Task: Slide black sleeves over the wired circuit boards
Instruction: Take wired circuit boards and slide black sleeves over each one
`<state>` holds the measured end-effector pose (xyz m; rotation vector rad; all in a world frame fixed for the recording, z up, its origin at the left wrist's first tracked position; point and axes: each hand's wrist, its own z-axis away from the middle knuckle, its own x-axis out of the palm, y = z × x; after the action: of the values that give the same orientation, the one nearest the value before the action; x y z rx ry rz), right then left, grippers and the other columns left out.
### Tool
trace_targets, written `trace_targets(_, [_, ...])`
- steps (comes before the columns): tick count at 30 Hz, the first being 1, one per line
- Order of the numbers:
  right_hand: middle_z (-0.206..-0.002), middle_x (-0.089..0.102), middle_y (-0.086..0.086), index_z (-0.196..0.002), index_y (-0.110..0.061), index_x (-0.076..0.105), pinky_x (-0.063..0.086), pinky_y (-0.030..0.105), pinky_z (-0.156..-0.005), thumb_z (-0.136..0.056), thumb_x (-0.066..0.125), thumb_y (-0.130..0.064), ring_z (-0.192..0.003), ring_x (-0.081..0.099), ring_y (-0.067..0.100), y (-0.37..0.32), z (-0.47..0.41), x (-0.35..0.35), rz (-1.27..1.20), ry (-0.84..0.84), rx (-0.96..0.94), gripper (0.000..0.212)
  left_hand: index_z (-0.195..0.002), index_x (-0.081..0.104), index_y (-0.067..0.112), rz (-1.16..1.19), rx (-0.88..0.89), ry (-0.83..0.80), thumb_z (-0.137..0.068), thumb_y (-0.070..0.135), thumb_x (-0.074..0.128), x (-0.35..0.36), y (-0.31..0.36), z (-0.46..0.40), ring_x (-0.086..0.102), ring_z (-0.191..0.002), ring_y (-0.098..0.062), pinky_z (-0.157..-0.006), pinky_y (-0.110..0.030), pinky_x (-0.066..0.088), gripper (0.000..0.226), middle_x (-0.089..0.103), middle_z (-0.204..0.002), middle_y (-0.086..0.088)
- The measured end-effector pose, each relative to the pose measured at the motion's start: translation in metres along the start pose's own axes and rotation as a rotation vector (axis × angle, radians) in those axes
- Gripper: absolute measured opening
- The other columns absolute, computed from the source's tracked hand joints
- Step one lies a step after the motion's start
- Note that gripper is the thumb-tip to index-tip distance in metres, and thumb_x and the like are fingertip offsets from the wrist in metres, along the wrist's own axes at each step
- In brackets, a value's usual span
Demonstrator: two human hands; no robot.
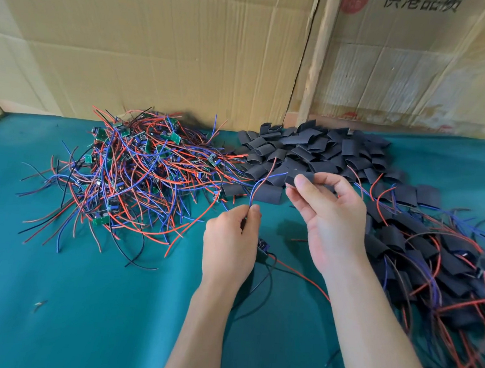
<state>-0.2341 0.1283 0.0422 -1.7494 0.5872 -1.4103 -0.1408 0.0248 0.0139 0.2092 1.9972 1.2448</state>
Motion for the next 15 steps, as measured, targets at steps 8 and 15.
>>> trace_targets(8, [-0.066, 0.067, 0.000, -0.091, -0.004, 0.060, 0.060, 0.031, -0.081, -0.083, 0.075, 0.008, -0.069, 0.072, 0.018, -0.0024, -0.0003, -0.0021, 0.007, -0.009, 0.005, 0.021, -0.086, 0.068, 0.005, -0.025, 0.021, -0.006, -0.102, 0.041, 0.049, -0.0001, -0.0008, 0.0005, 0.056, -0.076, -0.040, -0.070, -0.046, 0.050, 0.043, 0.062, -0.065, -0.014])
trace_targets(15, [-0.067, 0.066, -0.003, -0.089, -0.005, 0.058, 0.060, 0.031, -0.083, -0.083, 0.074, 0.008, -0.072, 0.070, 0.018, -0.0059, 0.0015, -0.0006, -0.058, -0.035, 0.000, 0.021, -0.074, 0.057, 0.008, -0.103, 0.076, -0.059, -0.102, 0.038, 0.050, 0.0009, -0.0005, 0.0029, 0.048, -0.067, -0.039, -0.058, -0.042, 0.043, 0.041, 0.048, -0.055, -0.007])
